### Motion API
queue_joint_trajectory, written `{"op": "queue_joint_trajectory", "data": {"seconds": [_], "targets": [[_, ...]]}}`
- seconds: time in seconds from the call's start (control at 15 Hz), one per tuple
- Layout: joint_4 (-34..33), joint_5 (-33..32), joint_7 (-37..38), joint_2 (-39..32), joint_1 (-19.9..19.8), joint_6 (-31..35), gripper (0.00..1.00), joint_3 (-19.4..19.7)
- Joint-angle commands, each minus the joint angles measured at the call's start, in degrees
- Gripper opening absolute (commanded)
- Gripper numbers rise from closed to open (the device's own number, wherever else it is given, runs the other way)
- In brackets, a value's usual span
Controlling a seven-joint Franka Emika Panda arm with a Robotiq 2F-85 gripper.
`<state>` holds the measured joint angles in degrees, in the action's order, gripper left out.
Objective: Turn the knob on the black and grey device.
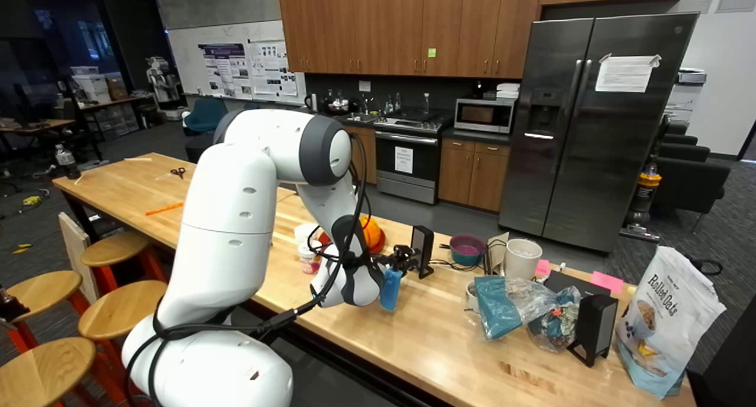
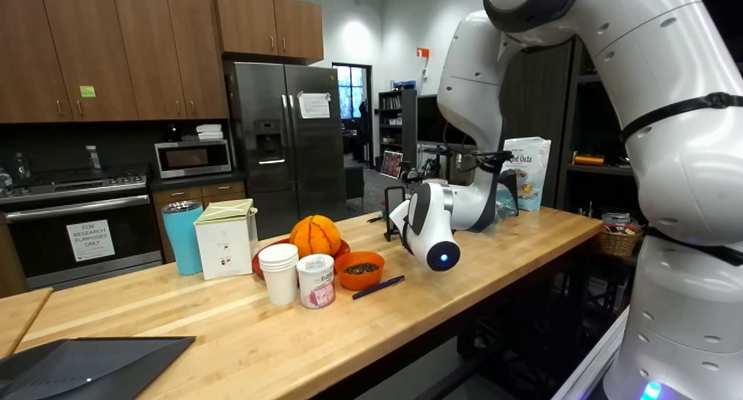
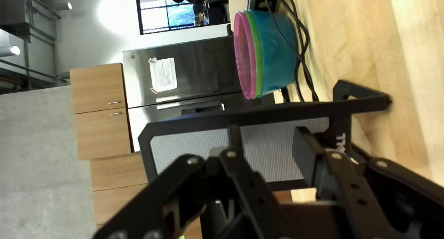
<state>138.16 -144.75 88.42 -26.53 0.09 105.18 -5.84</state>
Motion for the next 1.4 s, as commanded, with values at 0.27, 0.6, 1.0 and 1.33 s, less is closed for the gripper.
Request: {"op": "queue_joint_trajectory", "data": {"seconds": [0.27,0.6,1.0,1.33], "targets": [[-0.25,-2.69,0.71,0.41,-0.74,3.33,0.68,-0.63],[-0.48,-3.64,1.96,0.03,-1.02,4.75,0.99,-1.21],[-0.46,-3.67,4.39,-0.08,-1.17,5.36,1.00,-1.09],[-0.47,-3.07,4.76,0.23,-1.49,5.33,0.95,-0.78]]}}
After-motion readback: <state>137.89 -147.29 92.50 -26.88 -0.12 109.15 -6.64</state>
